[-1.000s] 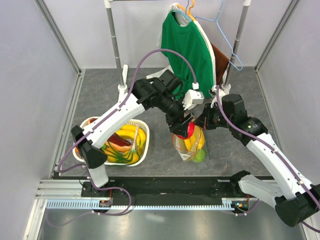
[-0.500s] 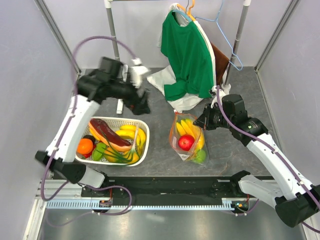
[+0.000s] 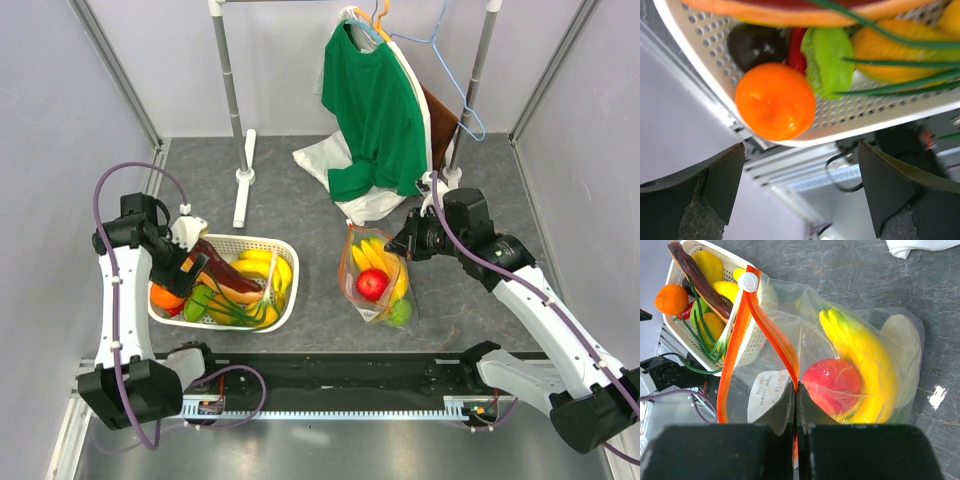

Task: Place the food in the zip-top bag and seal the zipper
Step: Pick up the fake fruit from the bin.

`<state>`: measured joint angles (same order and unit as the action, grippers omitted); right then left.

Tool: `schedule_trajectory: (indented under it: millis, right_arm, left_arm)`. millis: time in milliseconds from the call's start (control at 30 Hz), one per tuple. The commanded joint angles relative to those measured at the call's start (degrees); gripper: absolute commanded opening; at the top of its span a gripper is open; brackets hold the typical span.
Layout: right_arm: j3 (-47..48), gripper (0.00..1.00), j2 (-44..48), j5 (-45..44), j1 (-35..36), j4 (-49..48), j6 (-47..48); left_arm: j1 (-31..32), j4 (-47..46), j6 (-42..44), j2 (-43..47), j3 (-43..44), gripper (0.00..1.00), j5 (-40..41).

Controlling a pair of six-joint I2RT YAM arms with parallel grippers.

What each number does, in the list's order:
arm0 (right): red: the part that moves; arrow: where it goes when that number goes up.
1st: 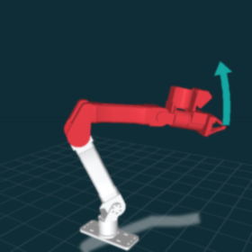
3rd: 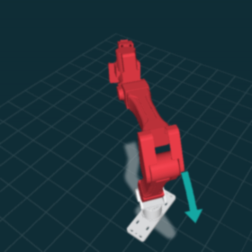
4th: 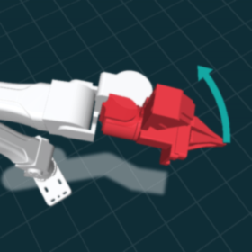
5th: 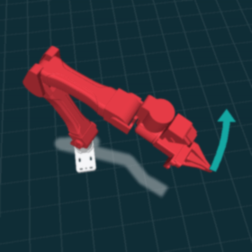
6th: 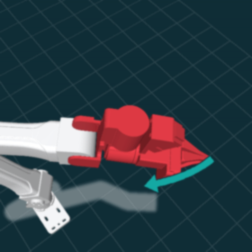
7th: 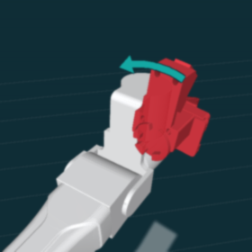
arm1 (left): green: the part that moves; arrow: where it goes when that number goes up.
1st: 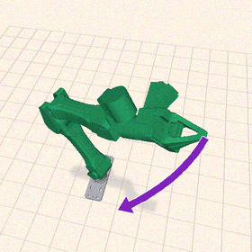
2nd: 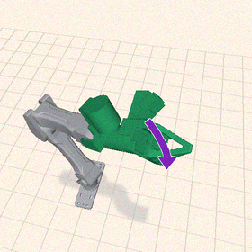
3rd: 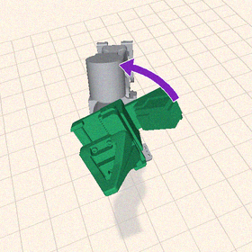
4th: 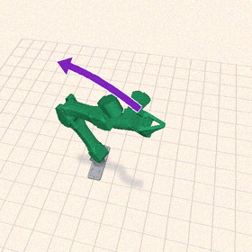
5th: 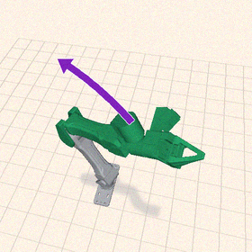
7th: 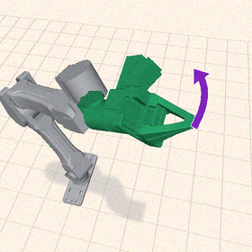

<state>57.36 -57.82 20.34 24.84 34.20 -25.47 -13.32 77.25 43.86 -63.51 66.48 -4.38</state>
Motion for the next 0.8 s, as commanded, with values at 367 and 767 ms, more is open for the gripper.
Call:
schedule_trajectory:
  millis: [367,767]
  right_arm:
    - [3.37,0.0,-1.32,1.37,-0.23,-1.41,-0.19]
    - [4.33,0.0,-2.21,0.84,-0.23,-1.24,0.51]
  left_arm:
    - [-1.18,0.54,21.79,-4.43,-4.51,1.0,12.91]
    - [-1.09,-4.21,23.55,-5.84,-10.57,1.0,8.78]
